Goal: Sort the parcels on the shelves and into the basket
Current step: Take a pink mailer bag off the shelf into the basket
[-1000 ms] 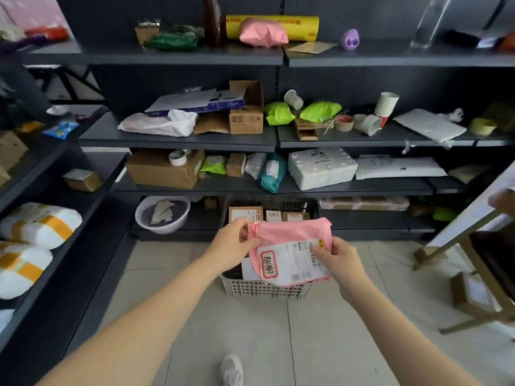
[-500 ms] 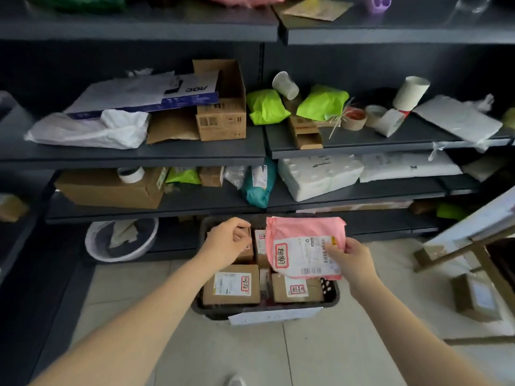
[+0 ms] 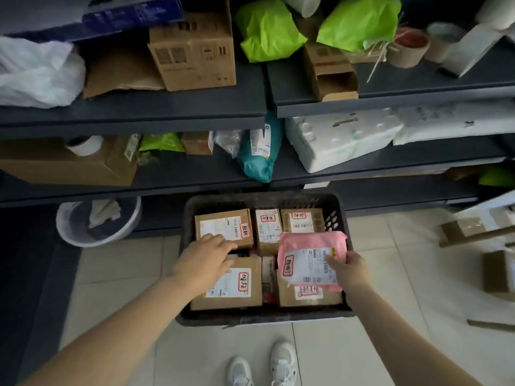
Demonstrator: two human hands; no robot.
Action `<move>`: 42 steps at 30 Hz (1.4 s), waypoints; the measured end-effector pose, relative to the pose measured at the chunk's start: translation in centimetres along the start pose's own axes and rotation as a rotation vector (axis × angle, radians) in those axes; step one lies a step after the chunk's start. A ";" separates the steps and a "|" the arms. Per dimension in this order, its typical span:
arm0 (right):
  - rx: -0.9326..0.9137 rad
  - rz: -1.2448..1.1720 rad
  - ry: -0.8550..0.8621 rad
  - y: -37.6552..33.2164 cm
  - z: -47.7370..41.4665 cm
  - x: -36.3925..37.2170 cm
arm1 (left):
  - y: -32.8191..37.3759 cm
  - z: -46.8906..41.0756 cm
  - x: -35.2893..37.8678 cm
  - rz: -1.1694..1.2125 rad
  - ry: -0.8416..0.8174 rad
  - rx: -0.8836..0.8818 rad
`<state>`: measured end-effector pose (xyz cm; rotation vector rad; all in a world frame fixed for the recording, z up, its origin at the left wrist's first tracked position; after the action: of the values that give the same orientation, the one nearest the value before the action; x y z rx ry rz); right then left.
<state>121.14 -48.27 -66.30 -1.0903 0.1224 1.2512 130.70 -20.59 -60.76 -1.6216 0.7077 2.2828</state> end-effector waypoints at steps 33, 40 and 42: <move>-0.866 1.174 -0.316 -4.6 -7.9 13.9 | -5.8 -2.4 3.7 -0.255 0.180 -0.044; -1.291 1.087 -0.337 -17.5 8.8 13.4 | -8.7 8.2 -8.1 -0.268 0.344 -0.267; -1.436 1.060 -0.379 -20.0 14.6 14.2 | -9.9 13.1 -10.7 -0.303 0.378 -0.348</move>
<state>135.68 -26.20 -55.51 -2.0659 -0.6921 2.6287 128.45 -4.59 -49.76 -2.1808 0.1135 1.9799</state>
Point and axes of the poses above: each hand's wrist, its own z-axis away from the middle knuckle, its own x-axis out of the palm, y = z × x, the point moved 6 cm from there along -z, towards the middle knuckle, and after that the axes turned 10 degrees about y, right-handed, at the moved point
